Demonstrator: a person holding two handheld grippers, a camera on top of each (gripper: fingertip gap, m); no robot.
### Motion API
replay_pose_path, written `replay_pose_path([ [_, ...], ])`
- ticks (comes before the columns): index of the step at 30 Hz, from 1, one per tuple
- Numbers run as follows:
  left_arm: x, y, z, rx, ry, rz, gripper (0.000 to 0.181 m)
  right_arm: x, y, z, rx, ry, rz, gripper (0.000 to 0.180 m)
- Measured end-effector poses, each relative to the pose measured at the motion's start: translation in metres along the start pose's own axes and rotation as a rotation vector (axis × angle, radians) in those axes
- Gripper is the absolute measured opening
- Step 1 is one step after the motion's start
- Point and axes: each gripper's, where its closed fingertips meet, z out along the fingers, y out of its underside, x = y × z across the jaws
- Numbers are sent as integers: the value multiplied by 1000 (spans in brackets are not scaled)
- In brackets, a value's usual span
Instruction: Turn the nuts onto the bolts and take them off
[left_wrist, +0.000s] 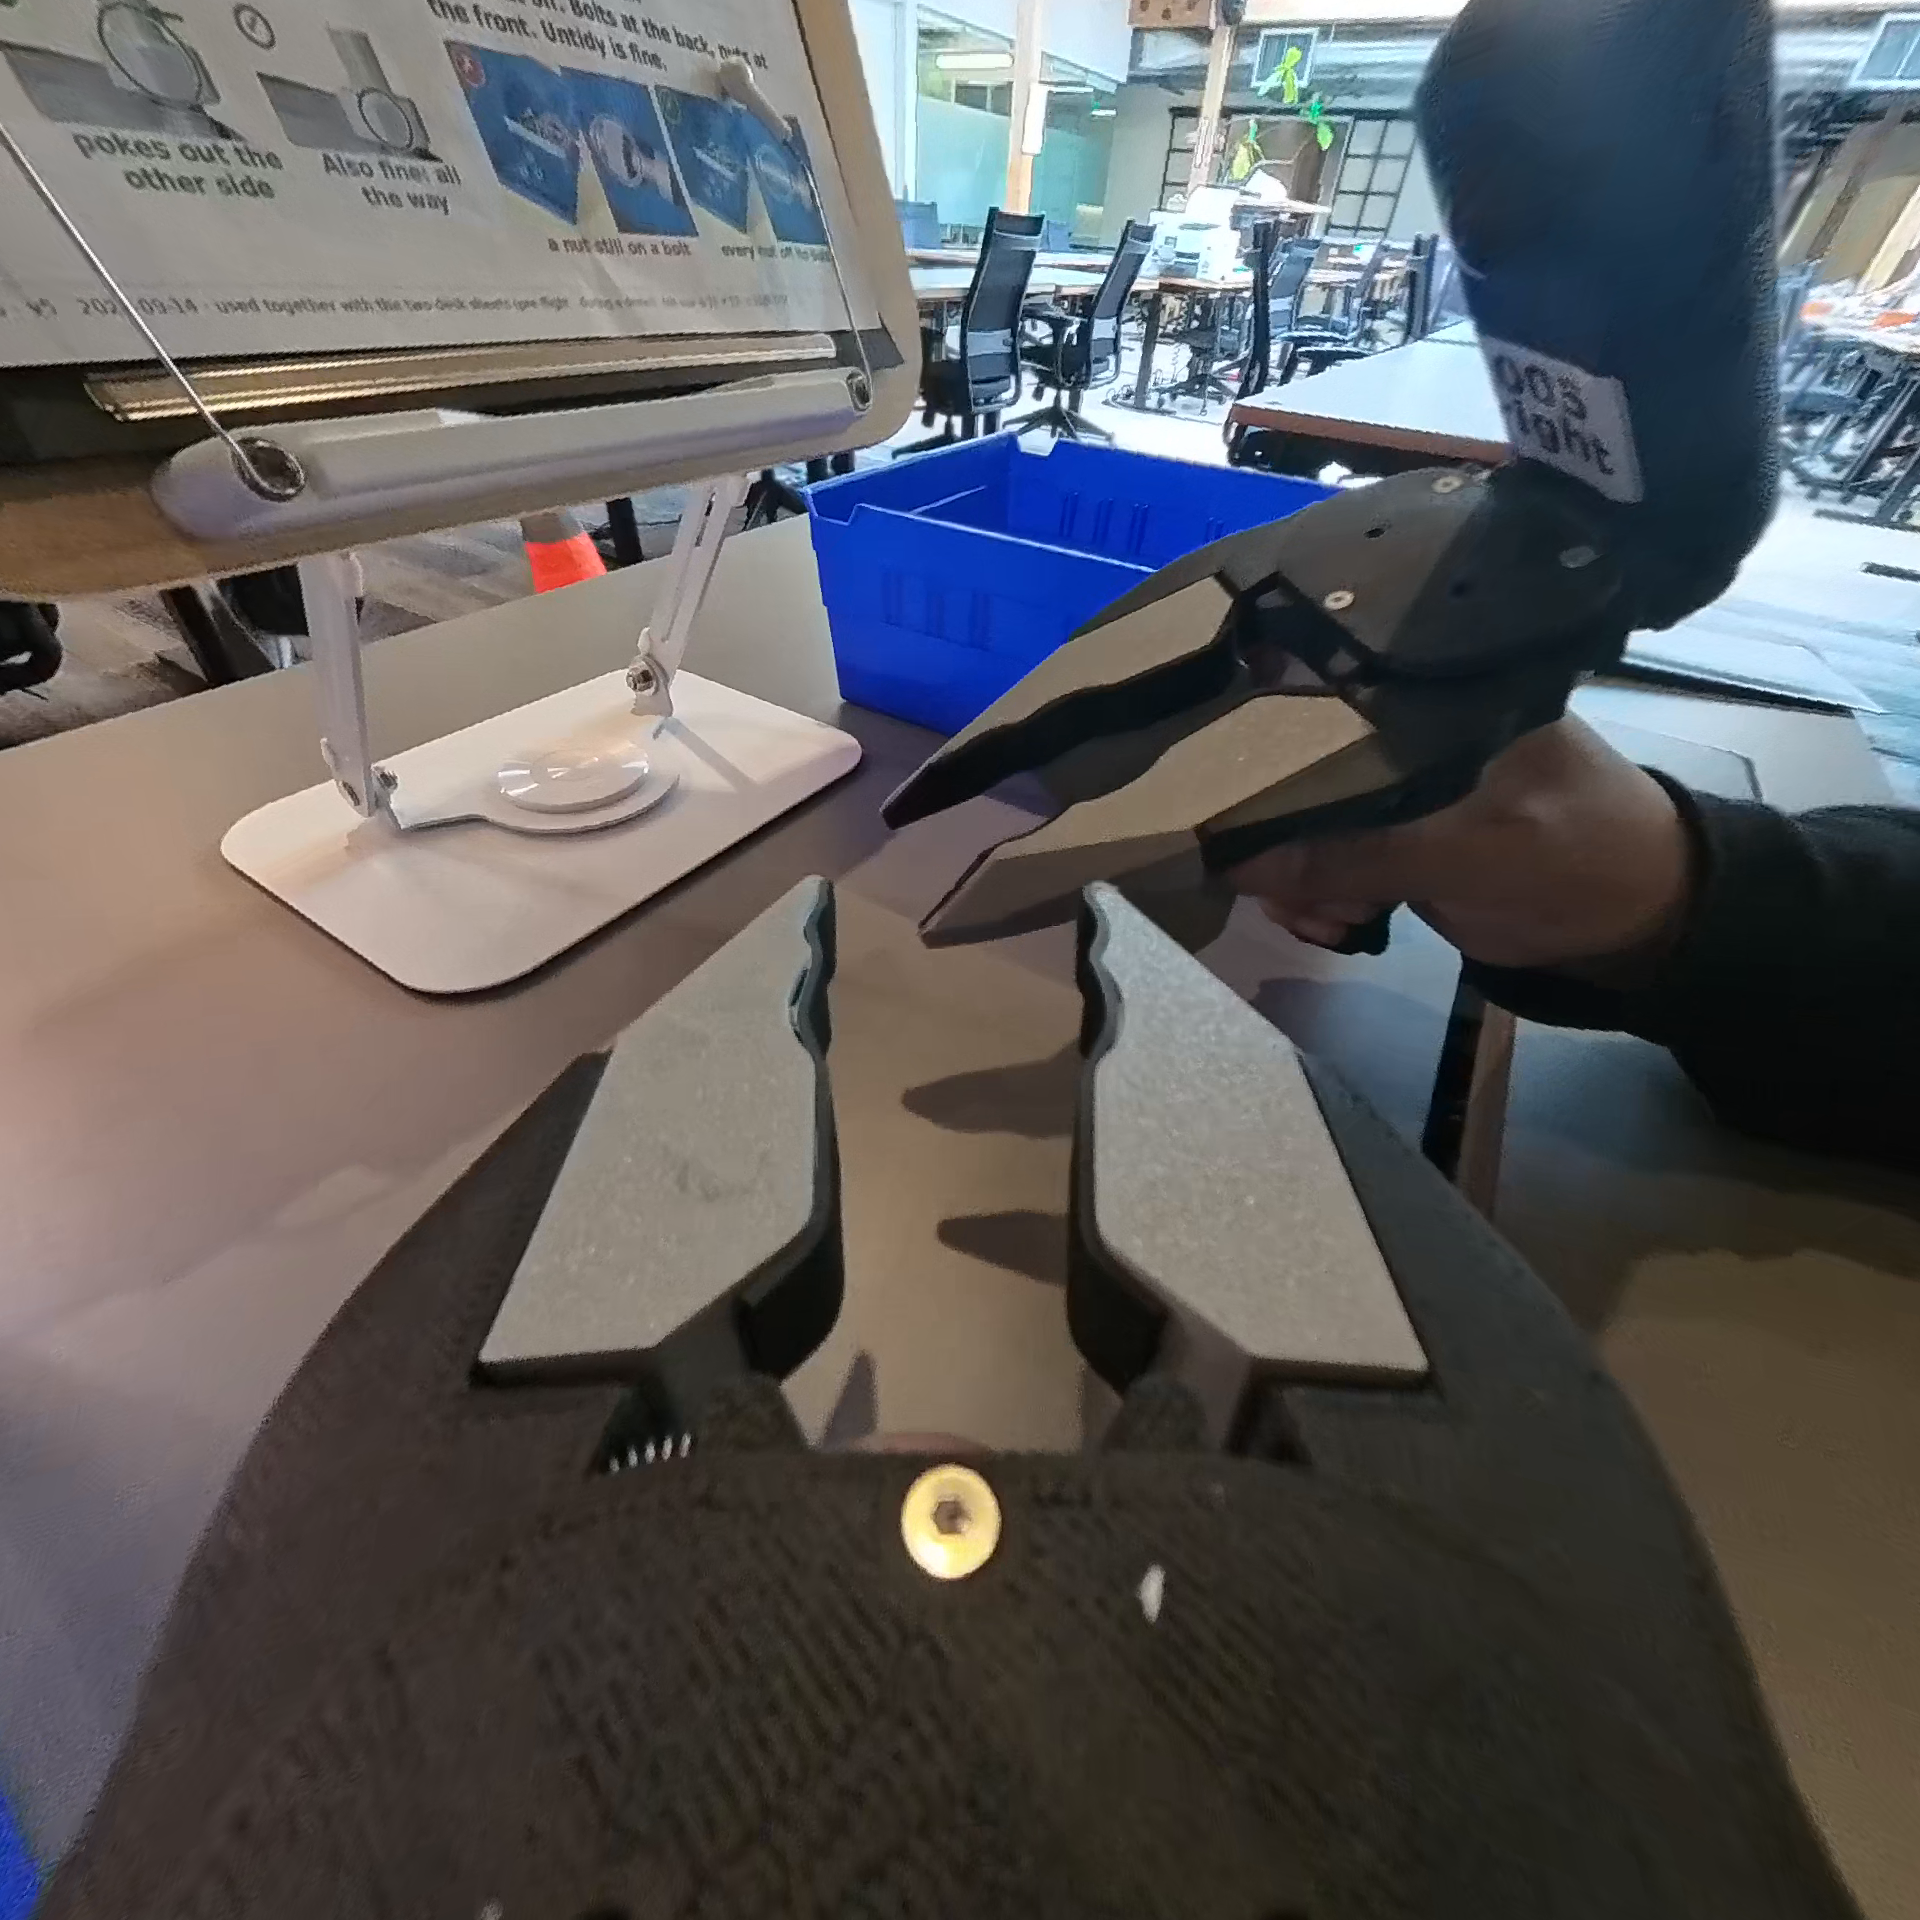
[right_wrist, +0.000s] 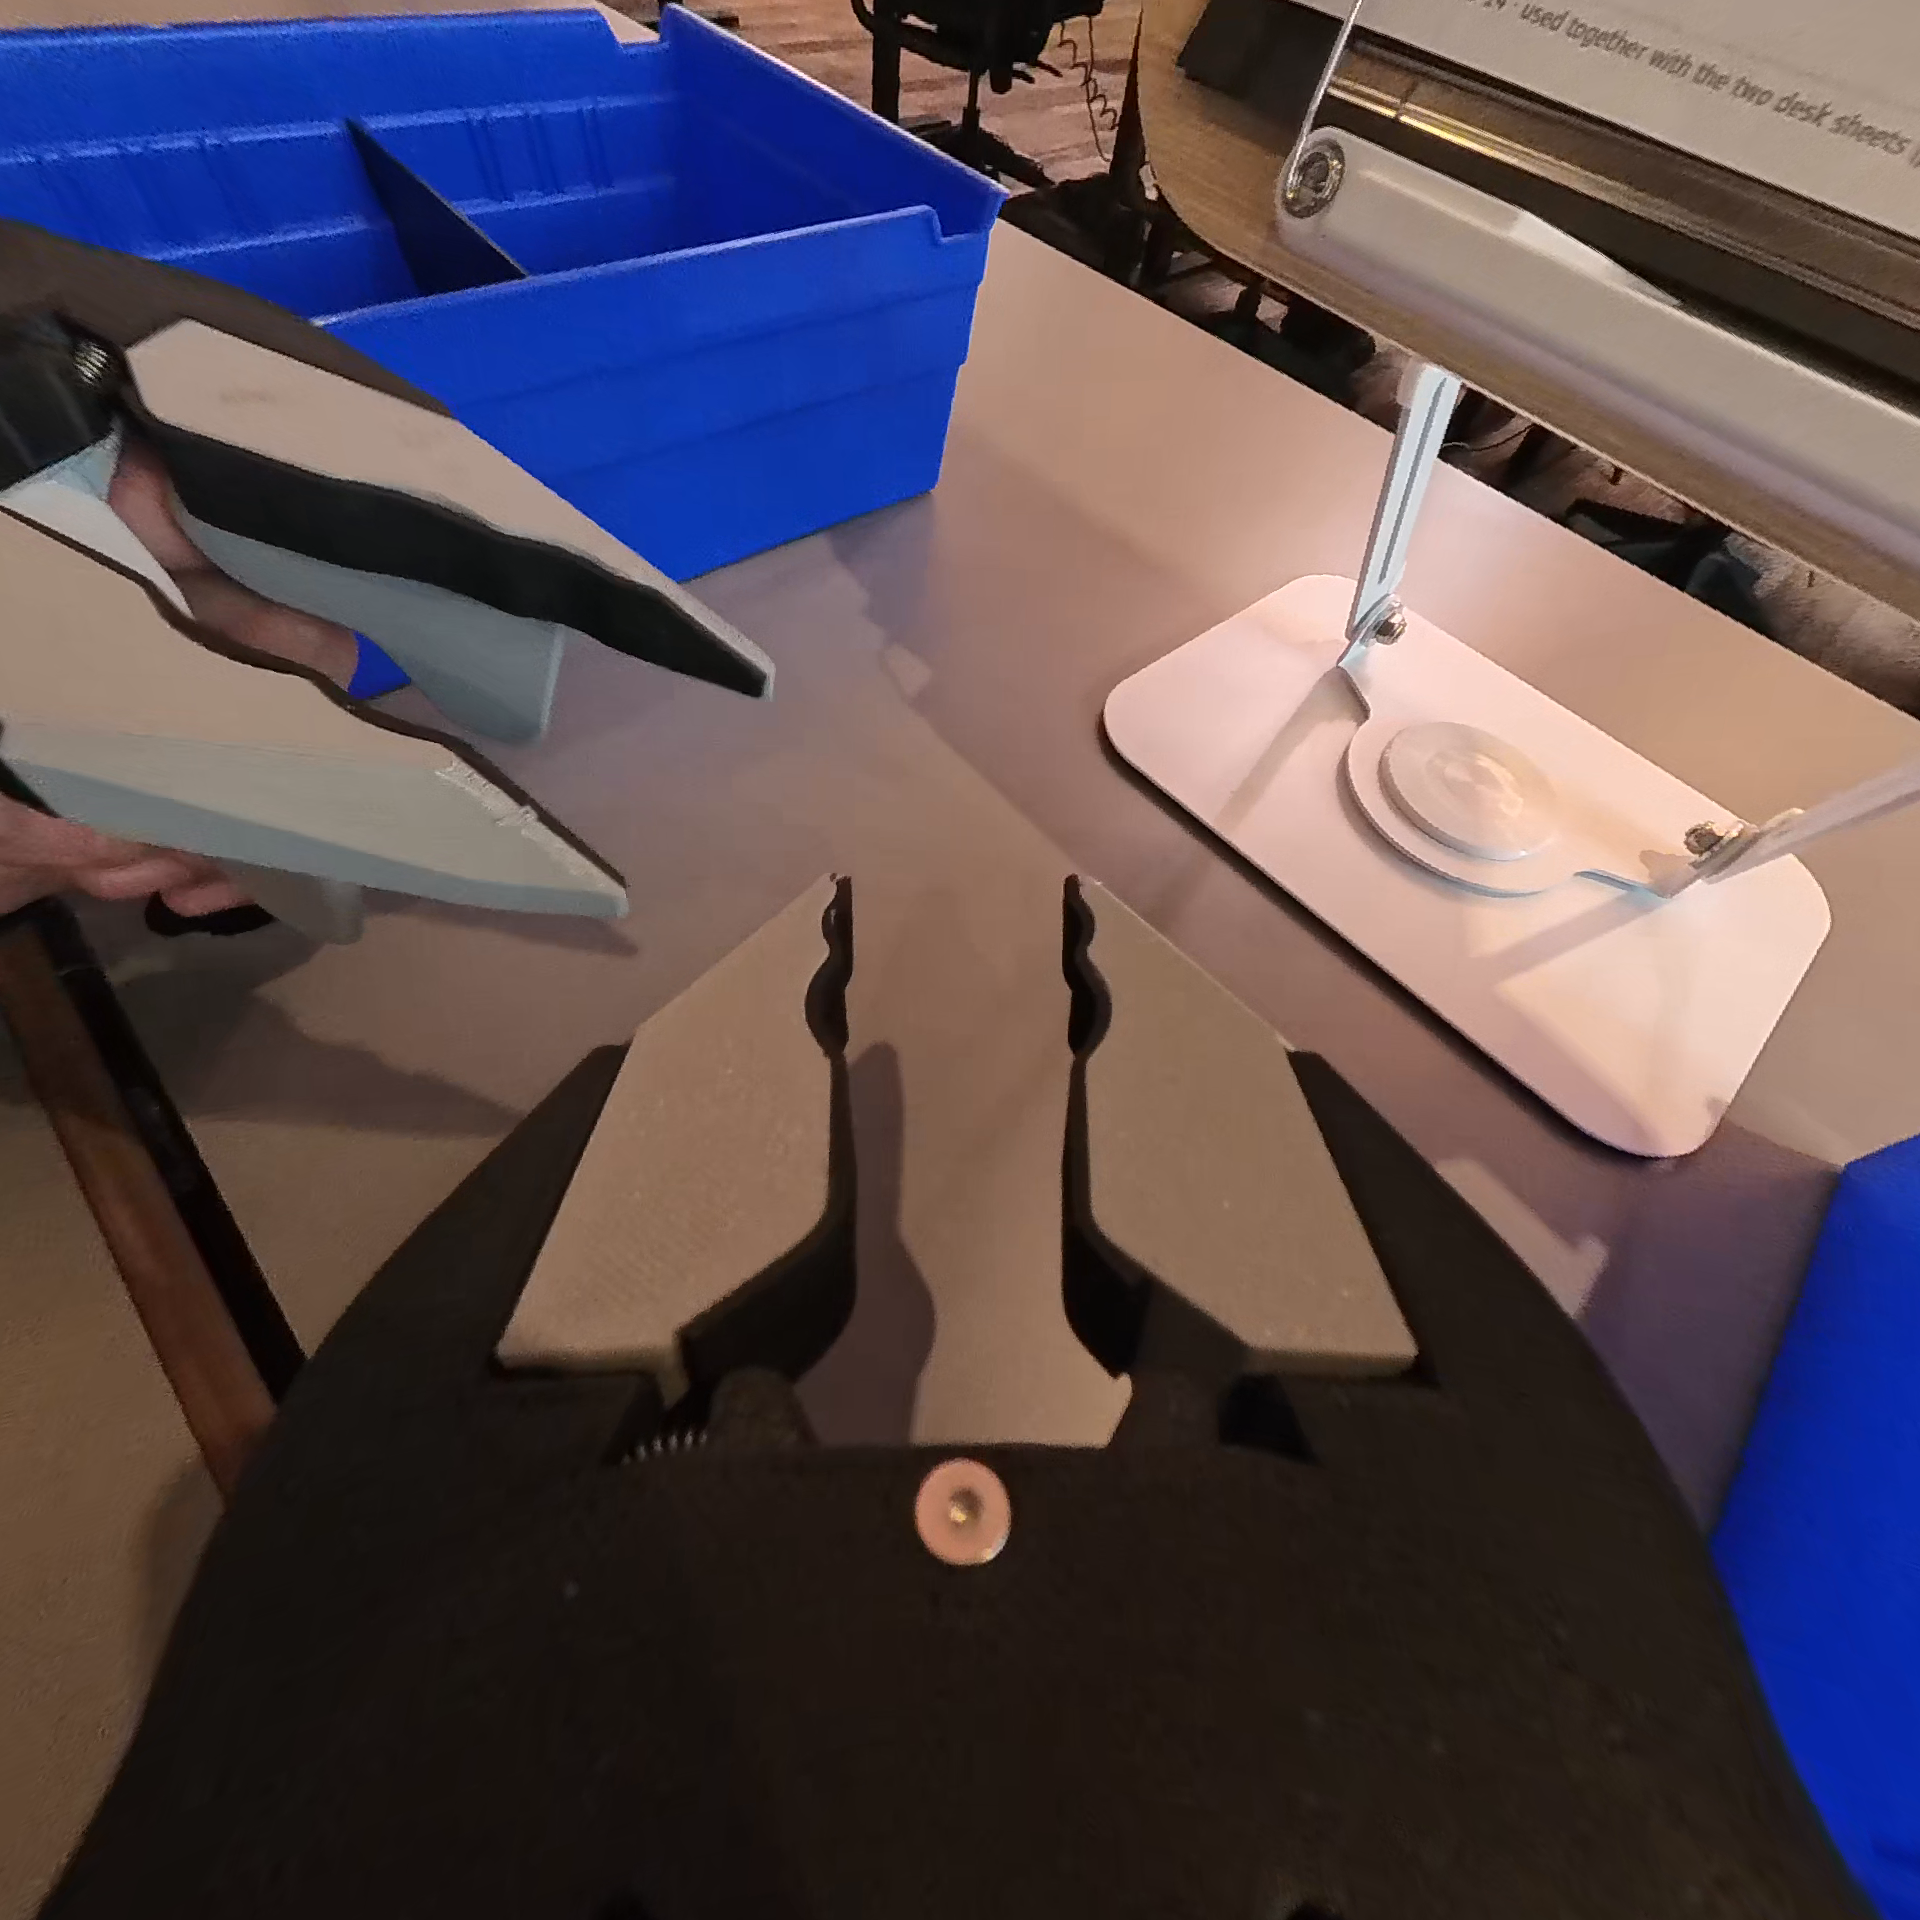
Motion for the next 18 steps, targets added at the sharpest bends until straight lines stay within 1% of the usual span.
replay_pose_path([
  [5, 1, -5, -2, 12, 0, -9, 45, 0, 0, 0, -1, 3, 0, 38],
  [10, -7, -16, -10, 44, -37, -20, 46, 1, 1, 0, -7, 2, 9, 38],
  [16, -22, -47, -35, 143, -105, -37, 46, -2, 2, 1, -14, -10, 13, 38],
  [18, -24, -57, -43, 148, -109, -52, 46, -3, 2, 1, -15, -12, 9, 38],
])
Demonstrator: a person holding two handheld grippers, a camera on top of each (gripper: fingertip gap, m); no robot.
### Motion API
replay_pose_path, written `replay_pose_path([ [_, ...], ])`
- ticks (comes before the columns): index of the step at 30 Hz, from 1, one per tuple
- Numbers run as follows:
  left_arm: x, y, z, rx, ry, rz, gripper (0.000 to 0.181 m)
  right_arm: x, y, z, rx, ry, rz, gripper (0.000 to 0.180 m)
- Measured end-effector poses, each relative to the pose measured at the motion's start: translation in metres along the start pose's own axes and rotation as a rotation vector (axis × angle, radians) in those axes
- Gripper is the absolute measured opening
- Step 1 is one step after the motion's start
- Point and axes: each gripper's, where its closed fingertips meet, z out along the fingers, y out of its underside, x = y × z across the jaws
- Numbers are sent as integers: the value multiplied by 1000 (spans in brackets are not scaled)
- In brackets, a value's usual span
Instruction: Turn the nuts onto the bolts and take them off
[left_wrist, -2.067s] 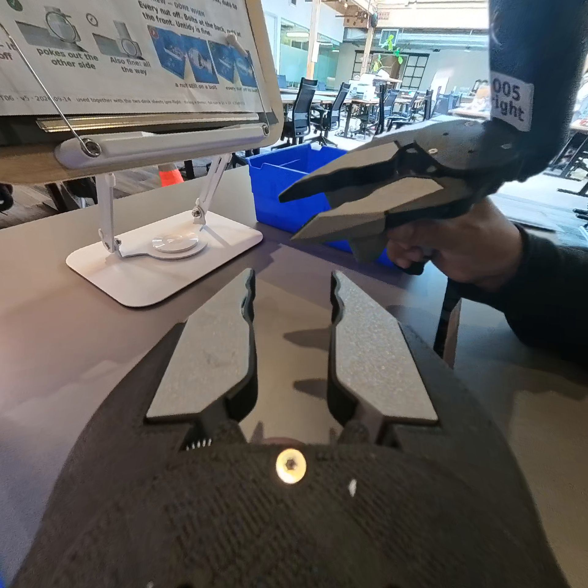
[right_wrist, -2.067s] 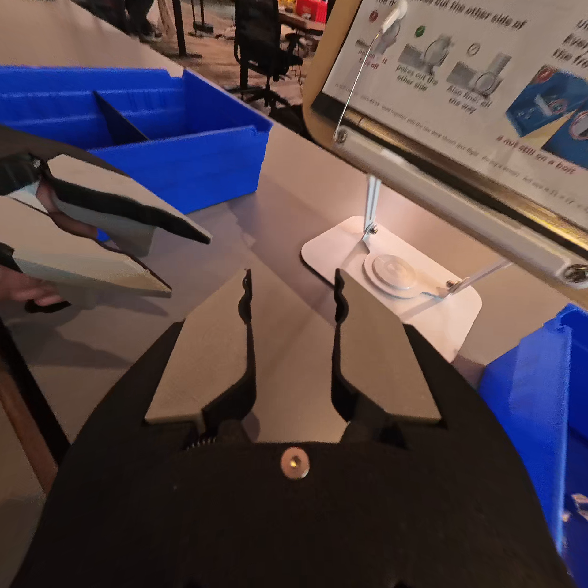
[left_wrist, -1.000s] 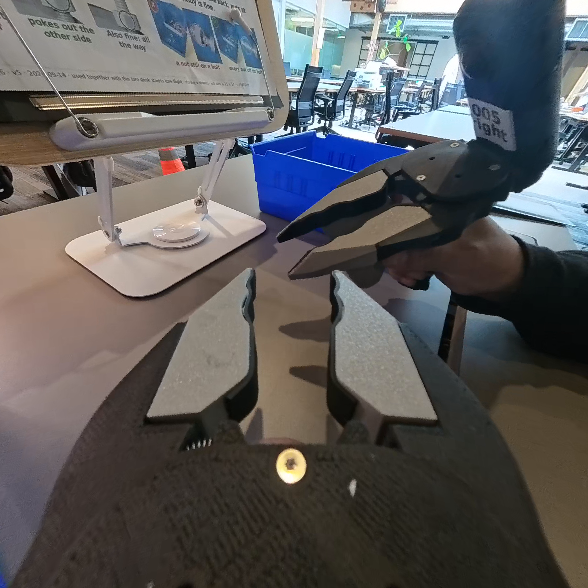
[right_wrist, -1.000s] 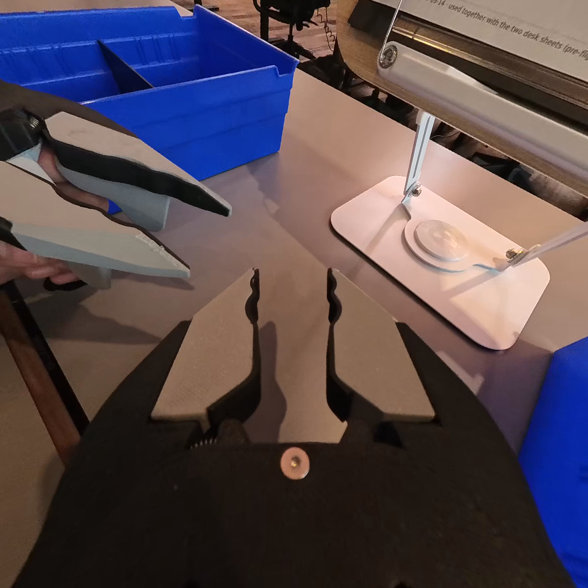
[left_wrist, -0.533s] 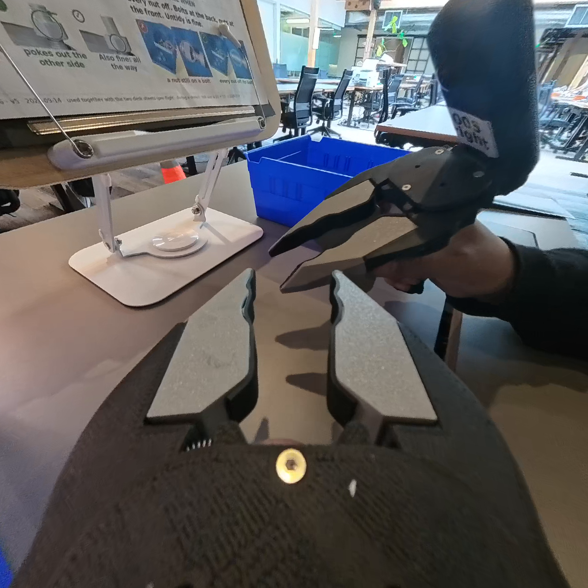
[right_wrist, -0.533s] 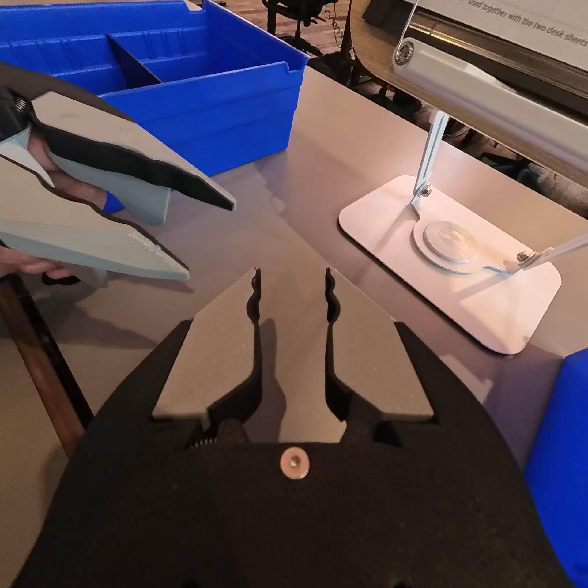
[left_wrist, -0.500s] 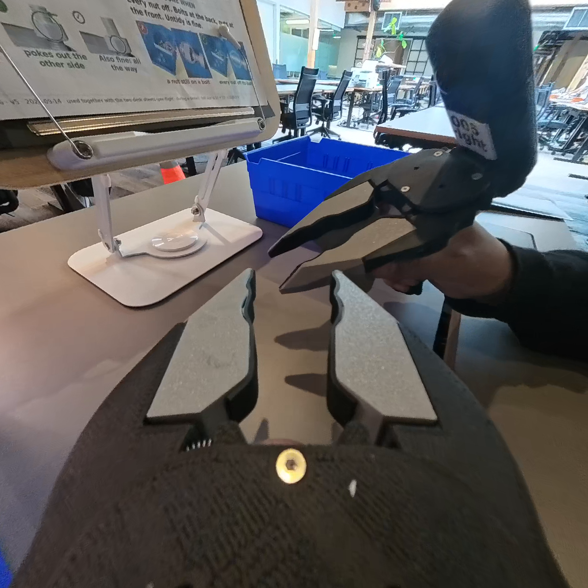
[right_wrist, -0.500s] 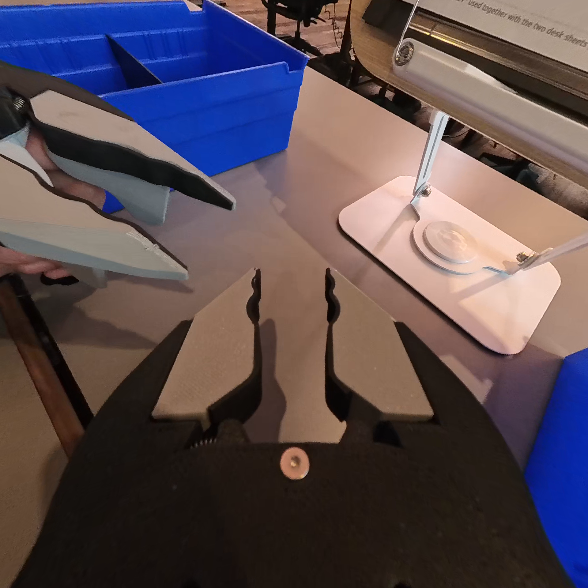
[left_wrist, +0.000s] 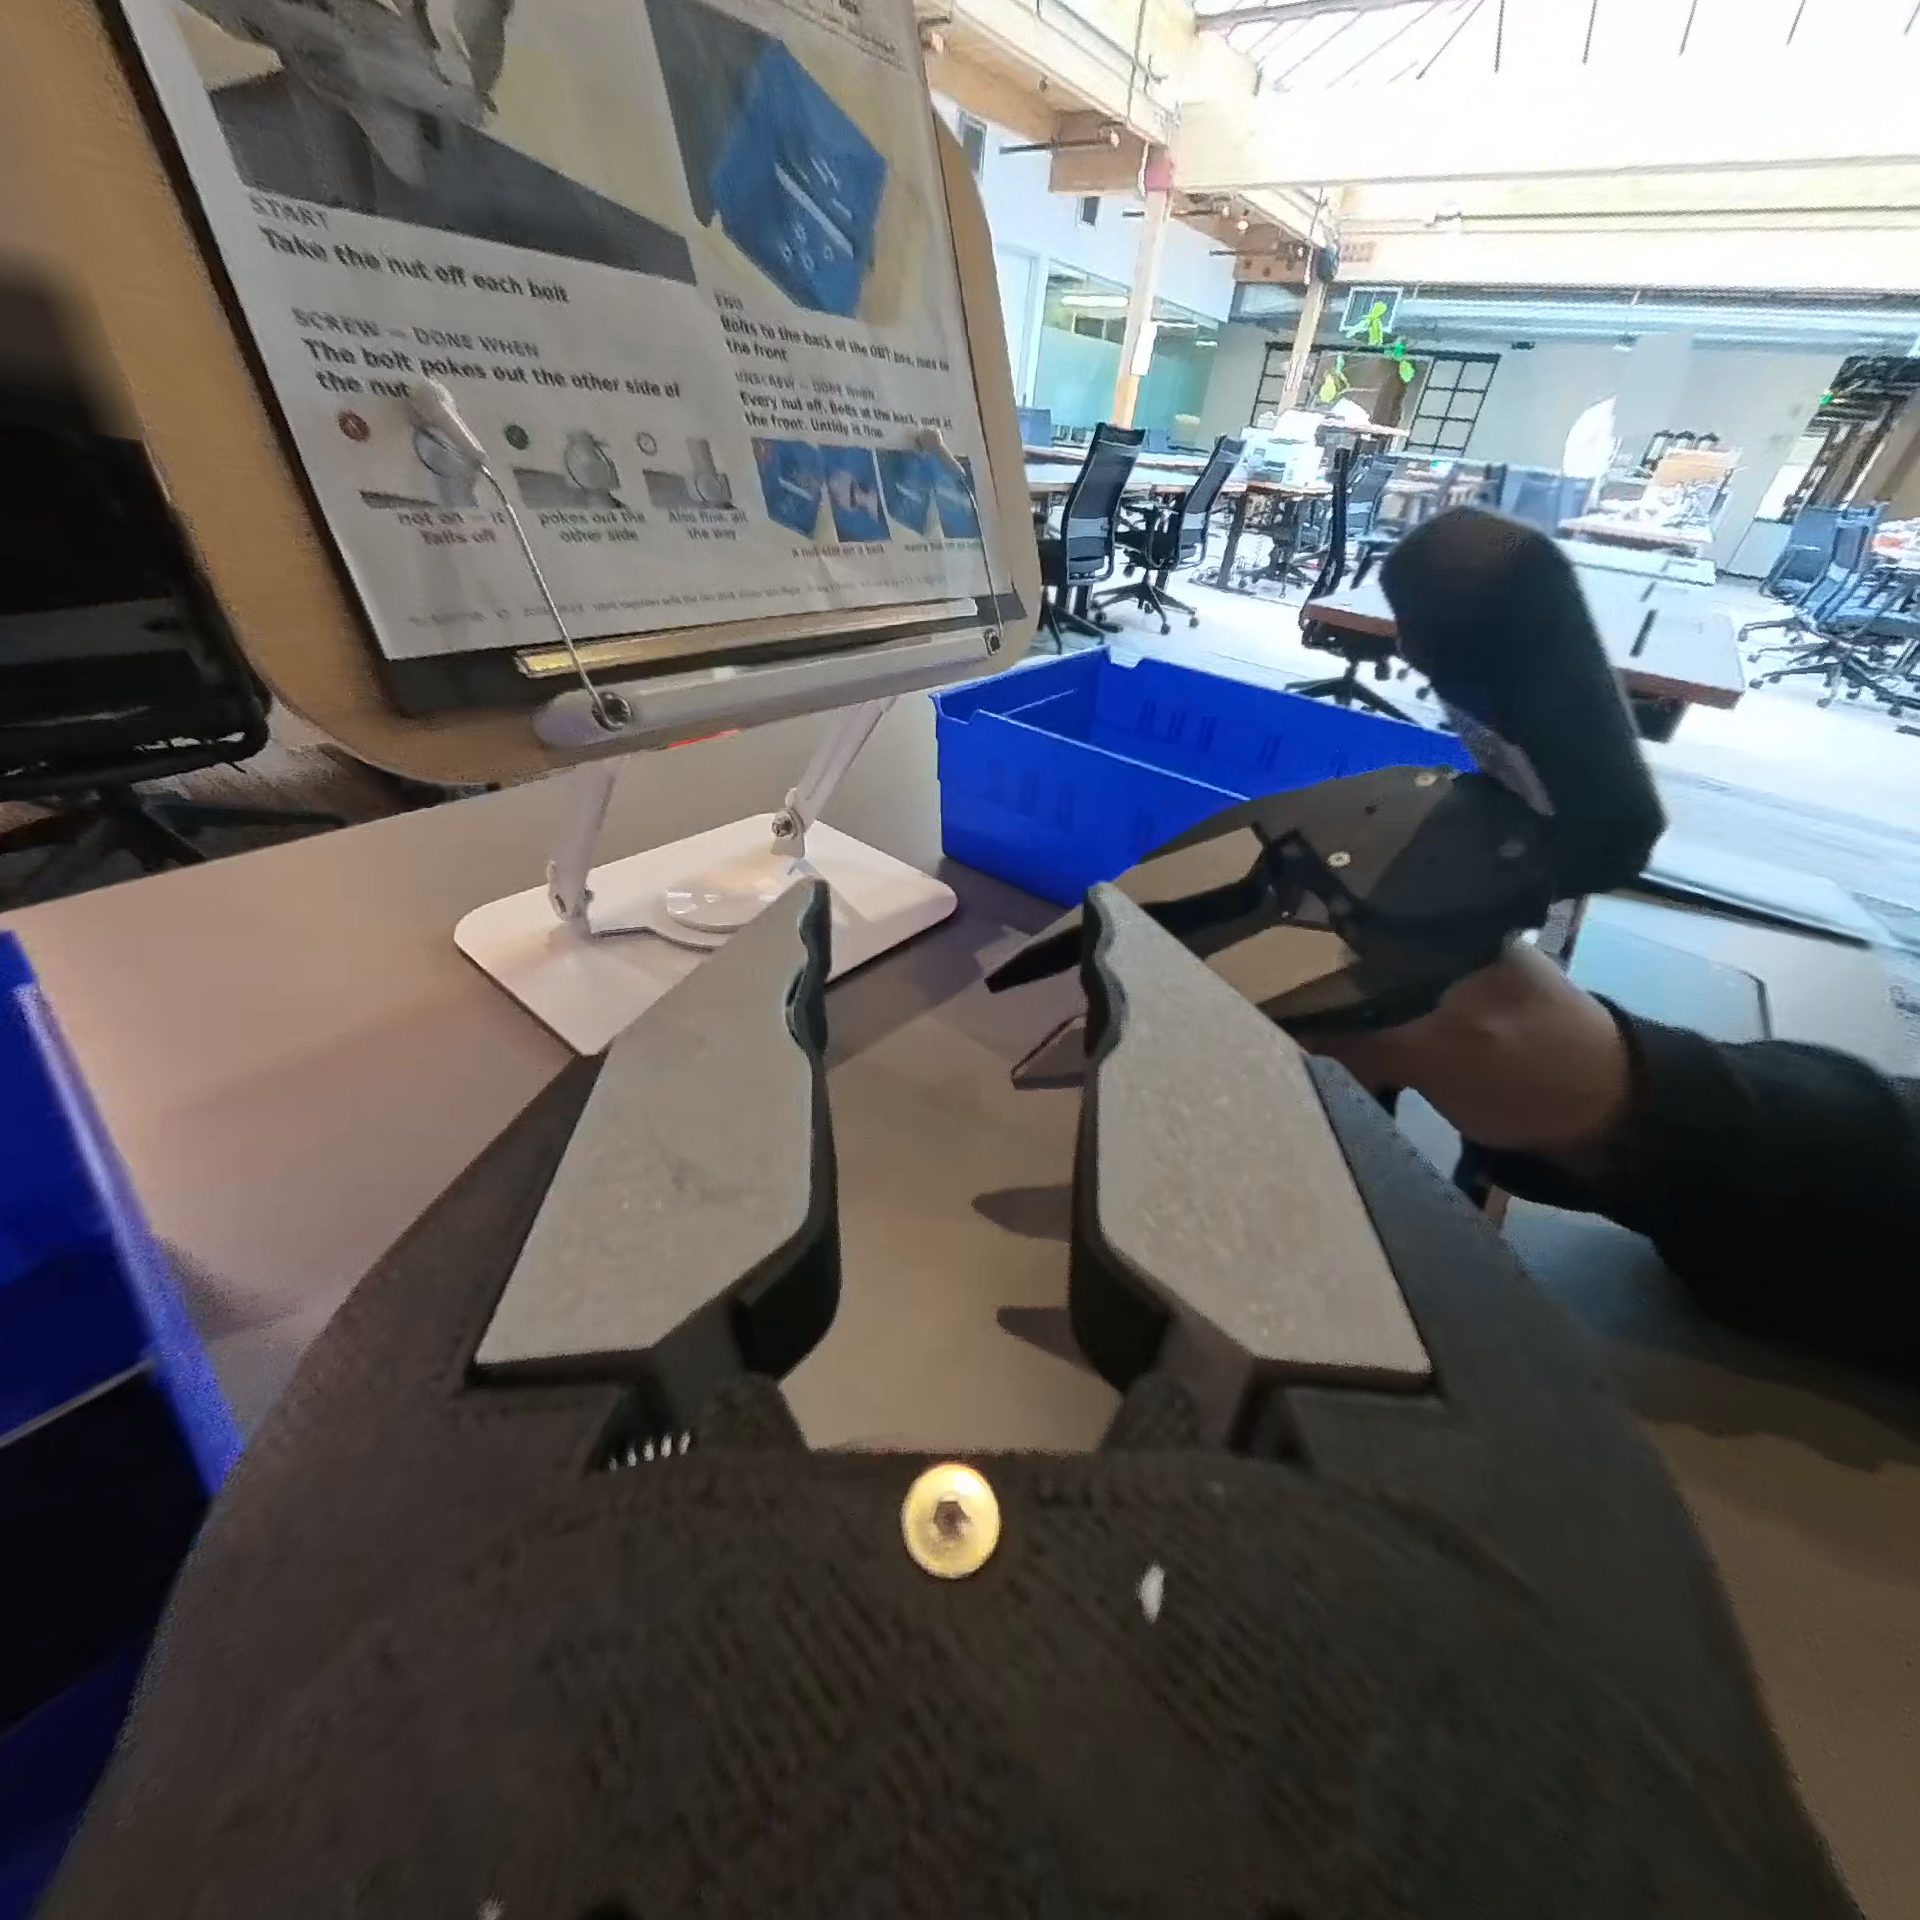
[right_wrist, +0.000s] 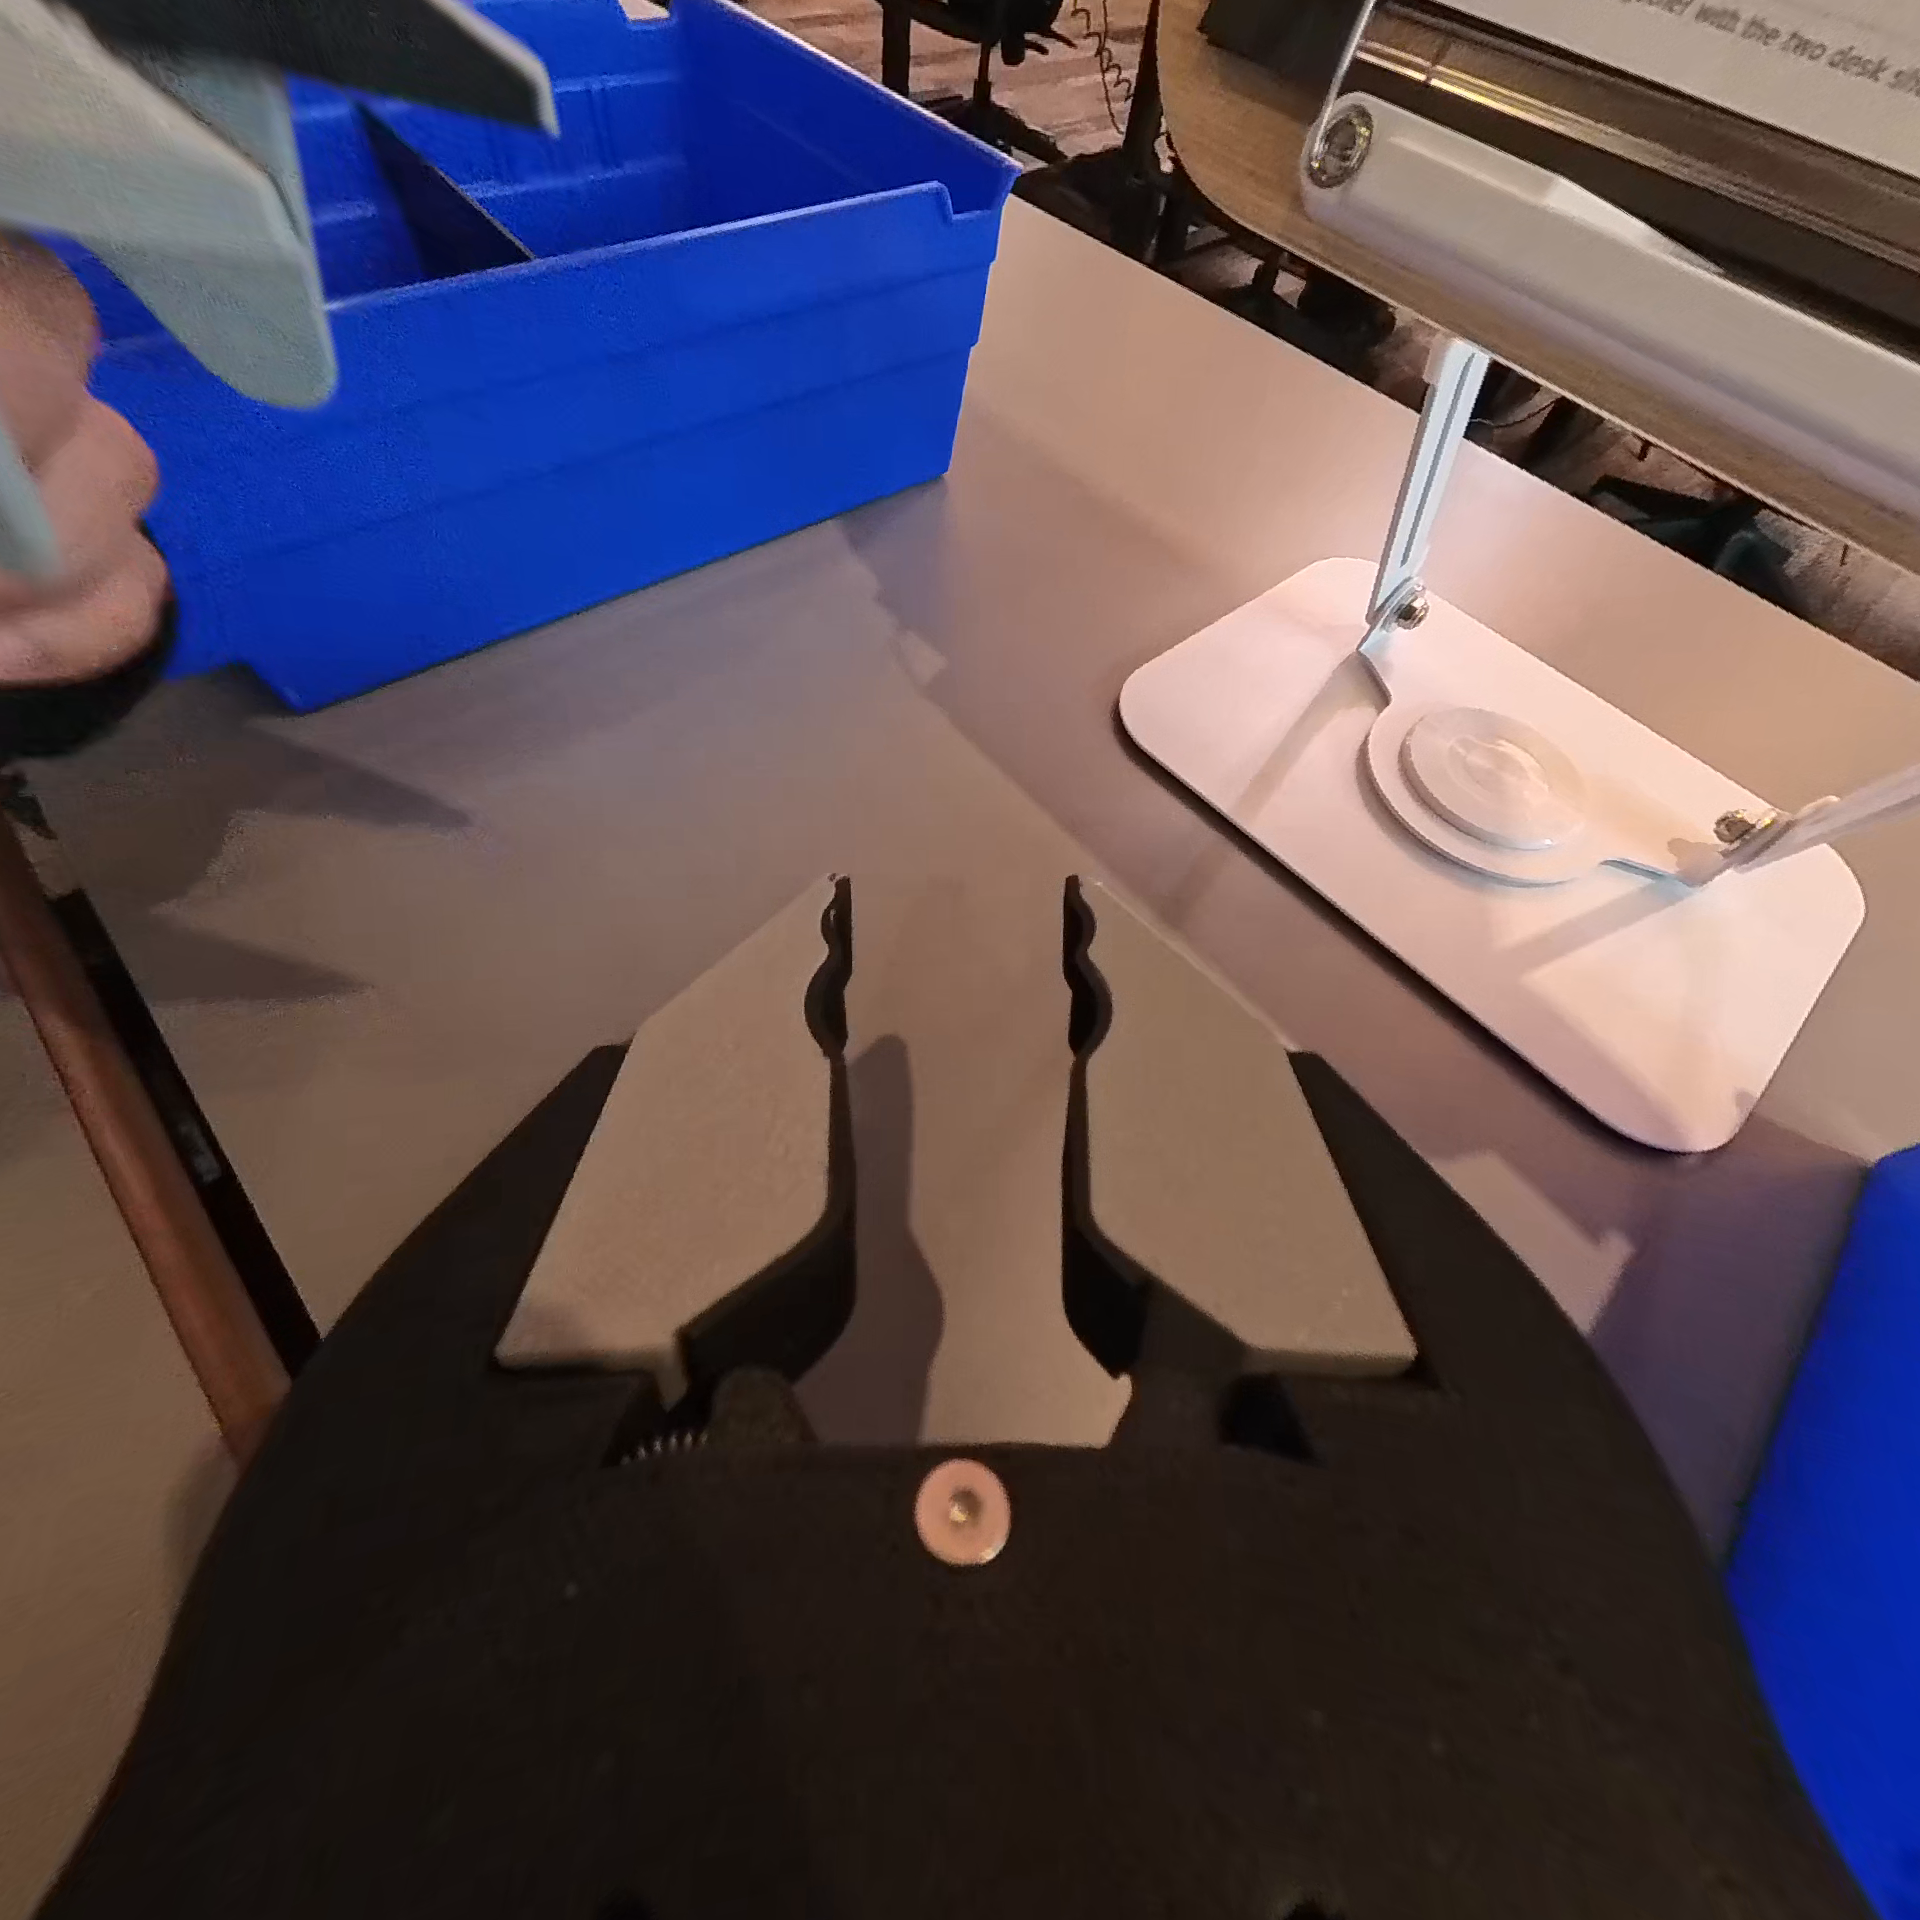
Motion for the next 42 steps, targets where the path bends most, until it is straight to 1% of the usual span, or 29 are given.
replay_pose_path([
  [5, 2, -37, -26, 28, -27, 39, 46, -2, -3, -2, 7, -3, -8, 38],
  [10, -35, -65, -66, 56, -149, 47, 45, -3, -3, -2, 10, -1, -9, 38],
  [16, -104, -66, -107, 43, -331, -69, 45, -6, -3, -1, 12, -18, 3, 38],
  [19, -125, -63, -118, 28, -370, -120, 45, -6, -4, -2, 19, -19, 8, 38],
  [22, -135, -61, -124, 5, -386, -137, 46, -5, -3, -1, 13, -17, 11, 38],
  [26, -139, -58, -128, -11, -405, -113, 46, -4, -2, -1, 9, -19, 12, 38],
  [33, -146, -49, -129, -18, -416, -127, 46, -4, -1, 0, 6, -15, 6, 38],
  [37, -156, -51, -129, -26, -431, -119, 46, -4, 1, 1, -1, -16, 7, 38],
  [39, -168, -53, -124, -50, -448, -104, 46, -4, 1, 1, 0, -16, 10, 38],
  [42, -193, -46, -111, -156, -469, -104, 46, -4, 1, 1, 1, -17, 13, 38],
])
